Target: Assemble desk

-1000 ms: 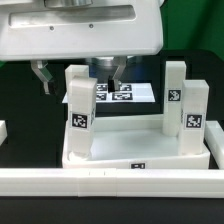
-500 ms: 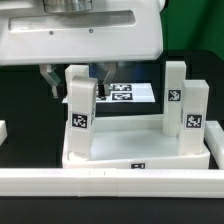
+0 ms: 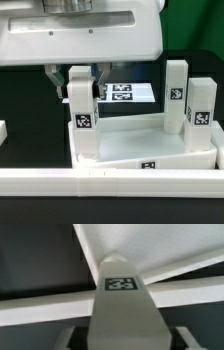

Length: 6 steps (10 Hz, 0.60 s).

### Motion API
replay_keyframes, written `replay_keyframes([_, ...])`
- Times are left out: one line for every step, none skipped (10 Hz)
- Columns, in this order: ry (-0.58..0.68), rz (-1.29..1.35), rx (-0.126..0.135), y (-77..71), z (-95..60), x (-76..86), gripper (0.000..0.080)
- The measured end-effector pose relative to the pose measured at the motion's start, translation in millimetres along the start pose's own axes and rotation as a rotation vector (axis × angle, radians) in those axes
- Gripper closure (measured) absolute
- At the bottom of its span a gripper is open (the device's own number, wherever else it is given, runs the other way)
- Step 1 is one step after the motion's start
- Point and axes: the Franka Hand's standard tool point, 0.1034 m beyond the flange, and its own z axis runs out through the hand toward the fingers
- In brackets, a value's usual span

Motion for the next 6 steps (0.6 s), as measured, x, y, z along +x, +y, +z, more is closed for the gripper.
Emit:
replay_keyframes([0.007, 0.033, -0.002, 0.6, 0.8, 0.3, 0.0508])
replay_keyframes([0.019, 0.109, -0.005, 0.4, 4.0, -0.8, 0.0508])
replay_keyframes([0.028, 0.214, -0.005, -2.1, 4.3, -0.7, 0.0508])
replay_keyframes([0.029, 0.303, -0.005, -4.2, 4.6, -0.9, 0.0508])
replay_keyframes([0.031, 0.415, -0.006, -3.6, 4.9, -1.3, 0.0508])
replay_keyframes([0.033, 0.503, -0.006, -3.2, 5.0, -1.3, 0.0508])
